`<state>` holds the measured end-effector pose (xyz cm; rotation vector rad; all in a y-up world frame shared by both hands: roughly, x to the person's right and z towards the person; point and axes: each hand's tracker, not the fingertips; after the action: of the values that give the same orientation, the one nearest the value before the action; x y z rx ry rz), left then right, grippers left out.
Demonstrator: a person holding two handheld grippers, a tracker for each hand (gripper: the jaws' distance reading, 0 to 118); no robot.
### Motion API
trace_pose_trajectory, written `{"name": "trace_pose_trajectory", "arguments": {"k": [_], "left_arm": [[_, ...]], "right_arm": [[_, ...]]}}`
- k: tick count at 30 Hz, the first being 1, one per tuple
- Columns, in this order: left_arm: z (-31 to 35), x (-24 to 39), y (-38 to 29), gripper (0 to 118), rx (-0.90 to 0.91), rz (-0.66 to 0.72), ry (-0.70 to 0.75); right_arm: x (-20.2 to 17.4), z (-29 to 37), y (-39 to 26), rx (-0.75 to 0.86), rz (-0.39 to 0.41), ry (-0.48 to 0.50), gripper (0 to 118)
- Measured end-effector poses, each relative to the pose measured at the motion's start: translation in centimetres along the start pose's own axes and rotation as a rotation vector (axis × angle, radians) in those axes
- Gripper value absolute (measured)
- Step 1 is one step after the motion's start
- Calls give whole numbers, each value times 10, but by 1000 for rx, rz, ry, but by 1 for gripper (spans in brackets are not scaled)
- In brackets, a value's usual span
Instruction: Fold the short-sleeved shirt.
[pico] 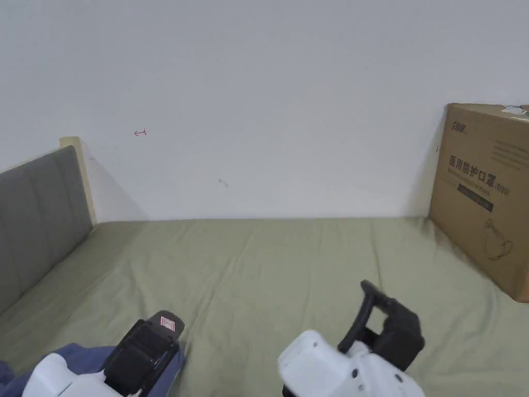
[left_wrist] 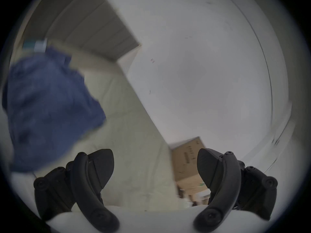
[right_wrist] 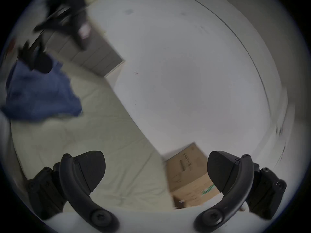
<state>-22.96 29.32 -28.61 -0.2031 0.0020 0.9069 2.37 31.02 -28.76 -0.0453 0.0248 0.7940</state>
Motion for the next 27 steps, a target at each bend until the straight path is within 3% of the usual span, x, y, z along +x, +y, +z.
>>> {"name": "trace_pose_trajectory", "arguments": {"k": [1, 5, 7, 9, 11, 13, 17, 23, 27], "left_arm": [[3, 11, 2, 105, 23, -73, 18], [14, 59, 3, 105, 102, -488, -15], [17, 75, -9, 105, 94, -755, -46], [19, 83, -28, 105, 79, -1012, -27], [19, 85, -46, 105, 122, -1101, 30], [20, 83, -49, 105, 137, -1038, 18], [19, 82, -31, 105, 103, -871, -68], [24, 83, -32, 105, 184, -936, 7], [23, 86, -39, 106, 181, -1036, 17]], "right_arm": [[10, -2, 0, -11, -104, -3, 118], [51, -12, -17, -193, -666, -96, 118], [54, -14, -36, -267, -801, -102, 118], [53, -13, -53, -287, -815, -71, 118], [47, -7, -57, -279, -778, -107, 118], [48, -1, -58, -212, -756, -136, 118], [57, 5, -48, -116, -763, -98, 118], [61, 7, -44, -80, -730, -99, 118], [67, 13, -43, -45, -763, -105, 118]]}}
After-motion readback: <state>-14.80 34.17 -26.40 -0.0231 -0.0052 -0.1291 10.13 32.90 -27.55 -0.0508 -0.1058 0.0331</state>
